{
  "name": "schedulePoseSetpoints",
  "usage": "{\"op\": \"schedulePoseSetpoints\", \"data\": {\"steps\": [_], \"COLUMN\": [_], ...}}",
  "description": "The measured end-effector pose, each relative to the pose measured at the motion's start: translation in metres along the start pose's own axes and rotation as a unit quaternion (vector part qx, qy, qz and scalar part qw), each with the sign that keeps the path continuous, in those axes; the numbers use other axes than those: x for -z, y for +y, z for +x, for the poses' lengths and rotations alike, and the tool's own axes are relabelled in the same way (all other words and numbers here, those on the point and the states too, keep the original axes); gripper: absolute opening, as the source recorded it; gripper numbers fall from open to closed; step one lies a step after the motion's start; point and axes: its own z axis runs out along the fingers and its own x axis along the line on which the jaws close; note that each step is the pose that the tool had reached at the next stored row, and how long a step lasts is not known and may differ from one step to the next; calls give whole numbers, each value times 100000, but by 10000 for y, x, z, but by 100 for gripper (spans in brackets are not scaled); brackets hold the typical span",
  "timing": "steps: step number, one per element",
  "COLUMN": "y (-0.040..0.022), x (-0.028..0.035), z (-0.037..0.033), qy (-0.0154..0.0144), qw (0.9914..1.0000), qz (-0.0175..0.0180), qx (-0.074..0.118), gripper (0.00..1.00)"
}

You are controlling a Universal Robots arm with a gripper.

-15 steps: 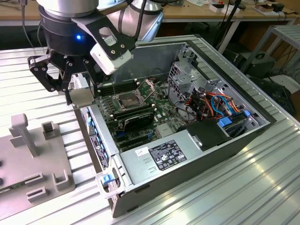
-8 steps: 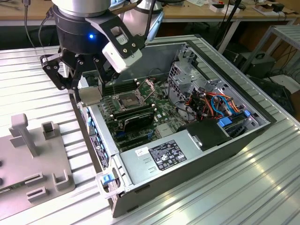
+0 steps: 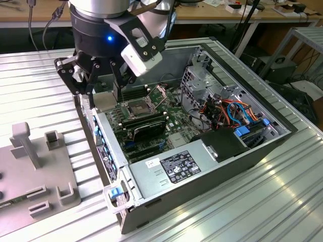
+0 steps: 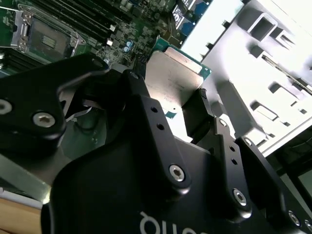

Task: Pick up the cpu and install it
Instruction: 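Pick up the cpu and move it towards the insertion slot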

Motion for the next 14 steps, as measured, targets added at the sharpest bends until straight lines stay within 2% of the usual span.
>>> {"op": "schedulePoseSetpoints", "data": {"steps": [4, 14], "y": [-2, -5], "x": [-3, -7], "z": [-128, -329], "qy": [1, 1], "qw": [100000, 100000], "qz": [1, 3], "qx": [0, 4], "gripper": [55, 55]}}
